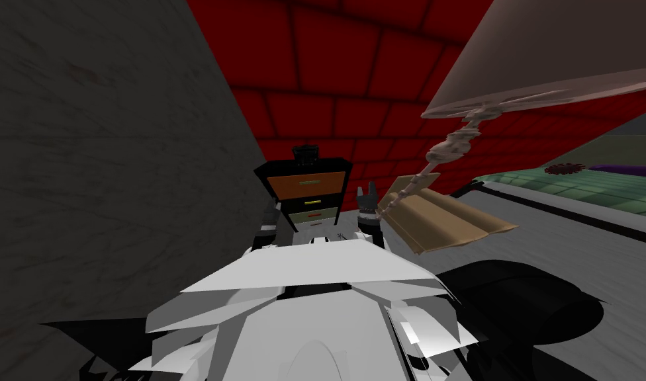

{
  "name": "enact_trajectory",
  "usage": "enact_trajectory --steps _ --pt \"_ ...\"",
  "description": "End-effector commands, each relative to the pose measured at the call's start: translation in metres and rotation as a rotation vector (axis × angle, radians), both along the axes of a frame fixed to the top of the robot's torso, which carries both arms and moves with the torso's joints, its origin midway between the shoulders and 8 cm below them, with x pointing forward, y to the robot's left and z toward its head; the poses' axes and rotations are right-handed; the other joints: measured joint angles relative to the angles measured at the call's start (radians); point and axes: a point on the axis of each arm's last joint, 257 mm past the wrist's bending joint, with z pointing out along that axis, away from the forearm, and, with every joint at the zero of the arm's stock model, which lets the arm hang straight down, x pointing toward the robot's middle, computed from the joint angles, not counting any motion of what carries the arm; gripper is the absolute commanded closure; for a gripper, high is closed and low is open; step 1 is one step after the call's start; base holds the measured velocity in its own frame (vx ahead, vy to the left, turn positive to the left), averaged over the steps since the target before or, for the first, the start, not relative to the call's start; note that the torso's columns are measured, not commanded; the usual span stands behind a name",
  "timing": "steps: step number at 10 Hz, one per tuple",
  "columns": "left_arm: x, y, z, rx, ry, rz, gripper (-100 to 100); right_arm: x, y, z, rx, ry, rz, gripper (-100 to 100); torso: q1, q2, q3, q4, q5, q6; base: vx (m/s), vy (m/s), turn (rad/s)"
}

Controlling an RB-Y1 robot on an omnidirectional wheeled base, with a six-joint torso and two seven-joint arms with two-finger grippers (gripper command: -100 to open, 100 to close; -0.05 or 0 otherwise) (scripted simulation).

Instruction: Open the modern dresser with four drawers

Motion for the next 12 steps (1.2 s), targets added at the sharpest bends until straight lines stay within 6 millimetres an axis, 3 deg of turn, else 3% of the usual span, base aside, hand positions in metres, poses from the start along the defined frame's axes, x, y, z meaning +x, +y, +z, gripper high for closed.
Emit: enact_trajectory --steps 1,12 --pt "0.004 0.004 -0.017 0.008 0.022 0.001 -100 0.000 0.000 0.000 0.000 0.000 0.000 0 -0.001 -0.001 -0.001 0.000 0.000 0.000 0.034 -0.022 0.004" --pt "0.016 0.028 -0.097 0.027 0.128 0.018 -100 0.000 0.000 0.000 0.000 0.000 0.000 0 0.000 0.000 0.000 0.000 0.000 0.000 0.042 -0.034 0.004"
